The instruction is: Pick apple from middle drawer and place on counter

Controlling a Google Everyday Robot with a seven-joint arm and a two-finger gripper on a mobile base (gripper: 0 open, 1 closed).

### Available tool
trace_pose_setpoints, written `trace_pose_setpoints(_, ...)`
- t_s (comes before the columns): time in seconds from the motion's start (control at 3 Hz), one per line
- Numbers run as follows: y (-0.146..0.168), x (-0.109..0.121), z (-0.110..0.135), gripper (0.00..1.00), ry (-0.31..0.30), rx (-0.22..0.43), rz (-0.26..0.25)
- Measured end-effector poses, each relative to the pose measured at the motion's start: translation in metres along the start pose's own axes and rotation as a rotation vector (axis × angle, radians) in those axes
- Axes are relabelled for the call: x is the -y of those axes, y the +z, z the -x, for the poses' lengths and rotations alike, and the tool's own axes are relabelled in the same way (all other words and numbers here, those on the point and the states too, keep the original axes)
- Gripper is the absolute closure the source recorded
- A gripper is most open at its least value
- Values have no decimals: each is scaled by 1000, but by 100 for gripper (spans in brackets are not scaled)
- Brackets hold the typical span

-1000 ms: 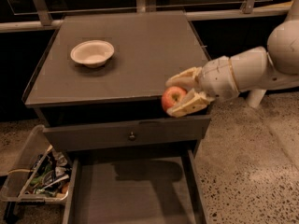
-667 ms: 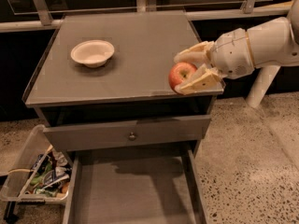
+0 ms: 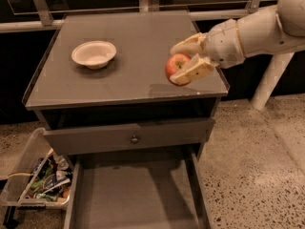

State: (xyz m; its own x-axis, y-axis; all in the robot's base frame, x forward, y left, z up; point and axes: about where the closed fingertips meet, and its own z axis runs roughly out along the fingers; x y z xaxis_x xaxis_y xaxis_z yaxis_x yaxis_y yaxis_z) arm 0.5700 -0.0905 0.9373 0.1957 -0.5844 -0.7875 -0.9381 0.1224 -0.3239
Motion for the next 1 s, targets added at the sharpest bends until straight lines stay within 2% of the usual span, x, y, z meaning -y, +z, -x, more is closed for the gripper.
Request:
trace_pose_setpoints(0.33, 17, 41, 1, 100, 26, 37, -28)
trace_pose_setpoints(0.67, 41, 75, -1, 100, 91, 122, -58)
trace_pose_setpoints(1.0, 66, 101, -4, 100, 153, 150, -101)
